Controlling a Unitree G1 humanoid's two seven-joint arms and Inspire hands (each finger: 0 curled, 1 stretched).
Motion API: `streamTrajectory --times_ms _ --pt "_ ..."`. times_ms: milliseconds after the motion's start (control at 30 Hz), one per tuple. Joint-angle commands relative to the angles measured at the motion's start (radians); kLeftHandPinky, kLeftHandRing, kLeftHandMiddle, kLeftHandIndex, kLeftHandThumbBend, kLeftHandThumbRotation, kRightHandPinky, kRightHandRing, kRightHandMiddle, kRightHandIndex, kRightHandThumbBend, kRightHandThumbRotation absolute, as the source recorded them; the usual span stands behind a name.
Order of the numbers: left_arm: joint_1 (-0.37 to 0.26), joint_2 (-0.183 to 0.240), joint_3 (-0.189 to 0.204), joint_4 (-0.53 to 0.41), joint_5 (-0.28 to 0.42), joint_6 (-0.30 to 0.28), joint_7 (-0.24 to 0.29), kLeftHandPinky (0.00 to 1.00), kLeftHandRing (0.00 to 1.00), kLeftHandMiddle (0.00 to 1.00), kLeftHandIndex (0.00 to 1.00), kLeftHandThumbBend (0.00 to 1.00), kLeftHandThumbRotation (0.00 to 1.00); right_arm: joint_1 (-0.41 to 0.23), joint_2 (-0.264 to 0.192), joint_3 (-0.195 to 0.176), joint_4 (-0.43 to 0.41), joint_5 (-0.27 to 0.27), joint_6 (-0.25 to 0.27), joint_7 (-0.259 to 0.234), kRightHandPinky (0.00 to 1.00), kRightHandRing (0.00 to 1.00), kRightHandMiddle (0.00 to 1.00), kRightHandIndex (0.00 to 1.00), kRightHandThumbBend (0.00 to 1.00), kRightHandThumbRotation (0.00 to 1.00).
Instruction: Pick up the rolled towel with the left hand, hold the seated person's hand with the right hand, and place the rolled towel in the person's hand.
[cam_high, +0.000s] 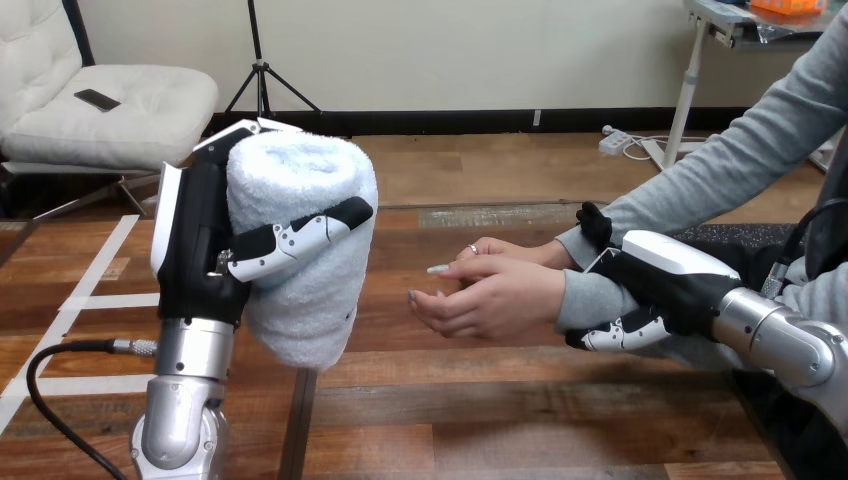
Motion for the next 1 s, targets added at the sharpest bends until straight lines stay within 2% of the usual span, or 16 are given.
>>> streamTrajectory --times_ms 0,633,967 --pt "-0.086 0.02 0.006 0.006 -0.003 -0.037 0.002 0.28 0.32 0.38 0.4 0.61 0.0 -0.027 -0.007 -0.038 -0.065 0.037 -0.03 -0.003 0.19 0.23 0.29 0.29 0.46 0.28" --pt "-0.114 0.027 0.012 0.055 -0.005 -0.047 0.004 0.28 0.32 0.37 0.4 0.61 0.0 -0.019 -0.013 -0.051 -0.095 0.065 -0.018 0.027 0.2 0.24 0.29 0.29 0.46 0.26" --pt "-0.152 0.029 0.017 0.131 -0.006 -0.071 0.006 0.28 0.32 0.38 0.41 0.6 0.0 -0.02 -0.009 -0.053 -0.09 0.069 -0.019 0.03 0.2 0.24 0.3 0.3 0.46 0.27"
